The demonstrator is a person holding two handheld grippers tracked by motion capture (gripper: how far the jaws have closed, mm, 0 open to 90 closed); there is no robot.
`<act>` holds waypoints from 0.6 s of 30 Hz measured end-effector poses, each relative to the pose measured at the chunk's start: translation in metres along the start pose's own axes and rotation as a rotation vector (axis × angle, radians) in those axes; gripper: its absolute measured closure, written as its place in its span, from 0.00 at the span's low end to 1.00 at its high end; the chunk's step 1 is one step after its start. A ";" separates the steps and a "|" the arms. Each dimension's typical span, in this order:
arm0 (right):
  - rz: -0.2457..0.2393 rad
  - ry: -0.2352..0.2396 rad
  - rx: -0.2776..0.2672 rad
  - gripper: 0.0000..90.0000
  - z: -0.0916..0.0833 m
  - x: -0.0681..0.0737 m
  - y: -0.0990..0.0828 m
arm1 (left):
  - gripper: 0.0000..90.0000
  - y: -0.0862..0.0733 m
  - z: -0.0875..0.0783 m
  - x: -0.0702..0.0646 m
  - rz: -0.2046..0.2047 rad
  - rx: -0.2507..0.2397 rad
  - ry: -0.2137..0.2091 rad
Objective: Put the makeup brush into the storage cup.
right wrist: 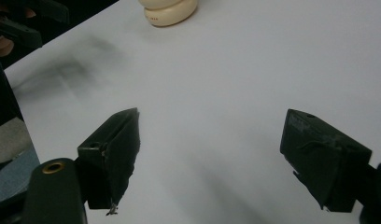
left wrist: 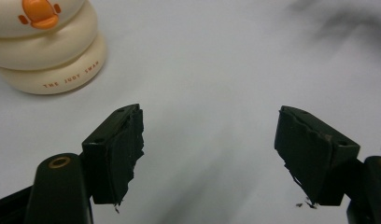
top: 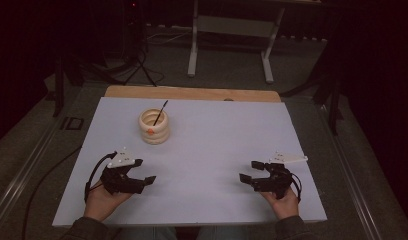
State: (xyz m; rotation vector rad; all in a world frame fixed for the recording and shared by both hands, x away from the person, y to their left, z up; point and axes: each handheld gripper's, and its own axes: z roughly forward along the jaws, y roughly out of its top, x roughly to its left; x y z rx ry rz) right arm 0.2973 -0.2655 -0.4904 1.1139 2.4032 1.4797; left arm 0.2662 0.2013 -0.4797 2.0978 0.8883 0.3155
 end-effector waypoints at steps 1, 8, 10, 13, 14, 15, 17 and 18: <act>0.000 0.000 0.000 0.21 0.000 0.000 0.000 | 0.27 0.000 0.000 0.000 0.000 0.000 0.000; 0.012 -0.016 -0.007 0.21 -0.010 -0.004 -0.006 | 0.27 0.000 0.001 0.000 0.000 0.004 -0.013; 0.036 -0.006 -0.032 0.21 -0.013 -0.006 -0.007 | 0.27 0.000 0.001 0.000 0.001 0.004 -0.015; 0.033 -0.011 -0.036 0.21 -0.014 -0.007 -0.006 | 0.27 0.001 0.001 0.000 0.002 0.003 -0.018; 0.036 -0.014 -0.033 0.21 -0.013 -0.008 -0.007 | 0.27 0.001 0.001 0.000 0.003 0.004 -0.018; 0.035 -0.019 -0.027 0.21 -0.013 -0.008 -0.007 | 0.27 0.001 0.001 0.000 0.002 0.004 -0.019; 0.036 -0.027 -0.017 0.21 -0.012 -0.010 -0.008 | 0.27 0.001 0.001 0.000 0.001 0.002 -0.020; 0.041 -0.026 -0.018 0.21 -0.012 -0.010 -0.009 | 0.27 0.001 0.001 0.001 -0.001 0.000 -0.021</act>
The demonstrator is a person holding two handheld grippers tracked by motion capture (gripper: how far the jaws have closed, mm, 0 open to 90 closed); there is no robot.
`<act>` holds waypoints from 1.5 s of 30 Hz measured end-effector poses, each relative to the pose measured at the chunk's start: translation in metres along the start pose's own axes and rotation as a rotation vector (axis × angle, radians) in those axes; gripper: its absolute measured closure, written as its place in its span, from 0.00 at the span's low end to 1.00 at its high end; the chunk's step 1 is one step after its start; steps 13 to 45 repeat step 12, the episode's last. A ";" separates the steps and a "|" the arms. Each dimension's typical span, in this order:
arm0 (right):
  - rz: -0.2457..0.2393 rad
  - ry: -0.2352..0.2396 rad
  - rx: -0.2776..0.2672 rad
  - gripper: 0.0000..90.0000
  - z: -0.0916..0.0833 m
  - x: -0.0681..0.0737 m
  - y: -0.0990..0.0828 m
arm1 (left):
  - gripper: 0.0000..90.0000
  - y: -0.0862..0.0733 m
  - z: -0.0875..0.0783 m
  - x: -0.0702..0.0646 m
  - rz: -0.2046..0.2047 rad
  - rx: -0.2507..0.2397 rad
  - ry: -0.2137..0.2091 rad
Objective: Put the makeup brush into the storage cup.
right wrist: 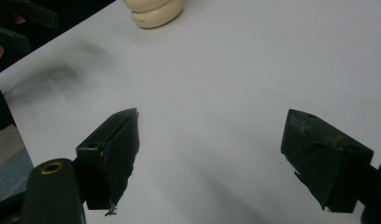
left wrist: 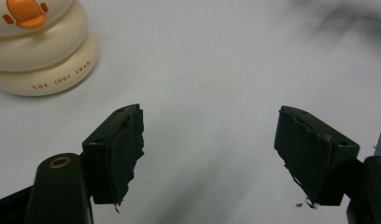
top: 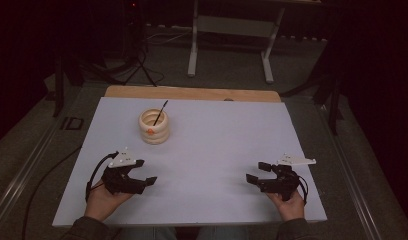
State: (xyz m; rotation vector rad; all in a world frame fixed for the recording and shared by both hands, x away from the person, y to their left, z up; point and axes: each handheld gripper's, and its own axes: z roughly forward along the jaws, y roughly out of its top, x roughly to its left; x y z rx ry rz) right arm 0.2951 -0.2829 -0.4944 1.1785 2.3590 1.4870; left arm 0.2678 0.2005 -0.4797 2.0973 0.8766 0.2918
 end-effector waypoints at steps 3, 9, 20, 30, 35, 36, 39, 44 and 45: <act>0.007 0.003 -0.006 0.21 0.001 -0.001 0.000 | 0.27 0.000 0.000 0.001 -0.002 0.002 -0.002; -0.005 0.009 0.000 0.21 0.006 0.001 0.002 | 0.27 0.000 0.002 0.001 -0.006 0.005 -0.001; -0.009 0.015 0.004 0.21 0.008 0.002 0.002 | 0.27 0.001 0.002 0.001 -0.005 0.004 -0.003; -0.009 0.015 0.004 0.21 0.008 0.002 0.002 | 0.27 0.001 0.002 0.001 -0.005 0.004 -0.003; -0.009 0.015 0.004 0.21 0.008 0.002 0.002 | 0.27 0.001 0.002 0.001 -0.005 0.004 -0.003; -0.009 0.015 0.004 0.21 0.008 0.002 0.002 | 0.27 0.001 0.002 0.001 -0.005 0.004 -0.003; -0.009 0.015 0.004 0.21 0.008 0.002 0.002 | 0.27 0.001 0.002 0.001 -0.005 0.004 -0.003; -0.009 0.015 0.004 0.21 0.008 0.002 0.002 | 0.27 0.001 0.002 0.001 -0.005 0.004 -0.003; -0.009 0.015 0.004 0.21 0.008 0.002 0.002 | 0.27 0.001 0.002 0.001 -0.005 0.004 -0.003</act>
